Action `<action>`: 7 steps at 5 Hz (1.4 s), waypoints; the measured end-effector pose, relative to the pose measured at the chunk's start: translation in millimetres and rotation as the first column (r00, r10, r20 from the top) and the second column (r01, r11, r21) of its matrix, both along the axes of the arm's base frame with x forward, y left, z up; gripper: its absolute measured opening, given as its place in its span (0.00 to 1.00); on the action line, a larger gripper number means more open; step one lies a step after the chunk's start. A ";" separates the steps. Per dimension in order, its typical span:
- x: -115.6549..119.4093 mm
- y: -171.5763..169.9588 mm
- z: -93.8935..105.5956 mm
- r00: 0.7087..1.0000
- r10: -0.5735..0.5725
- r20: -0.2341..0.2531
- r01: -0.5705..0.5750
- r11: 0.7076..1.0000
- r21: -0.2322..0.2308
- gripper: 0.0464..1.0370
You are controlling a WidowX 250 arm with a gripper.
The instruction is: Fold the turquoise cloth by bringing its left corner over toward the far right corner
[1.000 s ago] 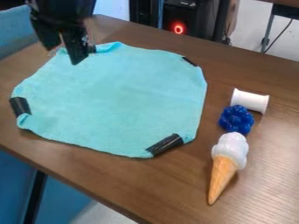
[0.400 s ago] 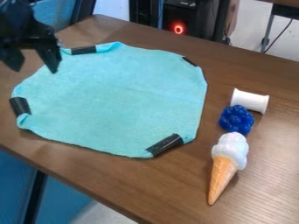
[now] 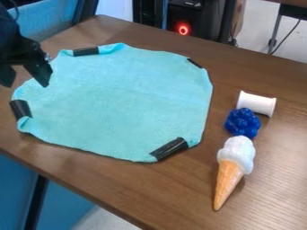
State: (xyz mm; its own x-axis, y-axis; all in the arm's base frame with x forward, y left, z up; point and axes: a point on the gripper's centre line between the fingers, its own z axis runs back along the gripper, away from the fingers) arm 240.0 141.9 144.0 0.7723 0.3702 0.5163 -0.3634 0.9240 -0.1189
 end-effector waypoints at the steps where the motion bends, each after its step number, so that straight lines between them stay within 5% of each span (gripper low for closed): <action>1: -10.1 5.8 -11.4 0.999 0.035 -0.002 -0.035 0.999 0.000 0.96; 3: -16.0 20.2 -31.8 0.994 0.104 -0.029 -0.104 0.995 -0.001 0.96; 6: -5.4 38.6 -63.8 0.984 0.156 -0.084 -0.151 0.986 0.073 0.91; 7: -3.3 36.0 -62.8 0.982 0.166 -0.094 -0.159 0.984 0.076 0.63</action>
State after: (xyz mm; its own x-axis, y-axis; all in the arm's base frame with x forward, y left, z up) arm 236.7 177.9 81.2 0.7536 0.4613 0.4683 -0.5160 0.8565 -0.0134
